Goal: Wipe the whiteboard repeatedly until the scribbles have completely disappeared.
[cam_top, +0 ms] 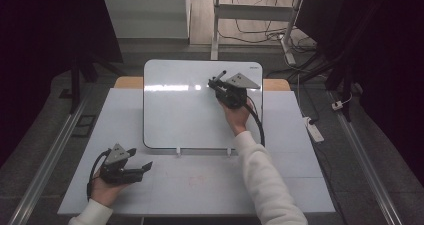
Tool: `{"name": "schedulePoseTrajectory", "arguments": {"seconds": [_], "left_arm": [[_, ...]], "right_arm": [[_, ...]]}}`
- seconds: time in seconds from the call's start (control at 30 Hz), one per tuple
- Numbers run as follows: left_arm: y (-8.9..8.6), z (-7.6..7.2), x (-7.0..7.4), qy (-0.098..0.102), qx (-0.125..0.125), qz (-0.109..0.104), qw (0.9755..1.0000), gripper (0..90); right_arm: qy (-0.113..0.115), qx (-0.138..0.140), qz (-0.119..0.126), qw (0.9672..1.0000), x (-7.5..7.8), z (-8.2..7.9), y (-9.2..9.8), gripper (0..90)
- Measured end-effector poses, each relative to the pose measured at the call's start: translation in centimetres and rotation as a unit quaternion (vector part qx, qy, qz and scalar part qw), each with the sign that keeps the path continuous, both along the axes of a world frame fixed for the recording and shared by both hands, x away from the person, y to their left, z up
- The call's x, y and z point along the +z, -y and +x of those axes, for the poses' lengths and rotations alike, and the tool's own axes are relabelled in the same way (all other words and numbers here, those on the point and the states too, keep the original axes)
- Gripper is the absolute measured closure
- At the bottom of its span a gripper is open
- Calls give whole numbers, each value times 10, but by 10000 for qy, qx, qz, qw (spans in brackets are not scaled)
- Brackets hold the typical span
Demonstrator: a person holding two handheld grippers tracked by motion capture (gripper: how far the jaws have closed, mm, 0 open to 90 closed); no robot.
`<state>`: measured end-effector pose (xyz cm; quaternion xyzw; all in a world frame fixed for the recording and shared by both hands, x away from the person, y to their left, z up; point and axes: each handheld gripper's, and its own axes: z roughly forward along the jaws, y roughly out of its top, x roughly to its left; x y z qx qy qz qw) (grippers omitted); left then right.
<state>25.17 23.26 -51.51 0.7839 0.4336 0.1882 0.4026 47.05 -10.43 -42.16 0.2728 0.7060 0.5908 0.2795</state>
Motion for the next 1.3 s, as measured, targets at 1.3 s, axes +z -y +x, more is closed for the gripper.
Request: {"name": "schedulePoseTrajectory", "arguments": {"seconds": [1.3], "left_arm": [[2,-1,1,21,-49,13,10000,228]], "right_arm": [[-159,-578,501,9969,4,4,41,780]]}}
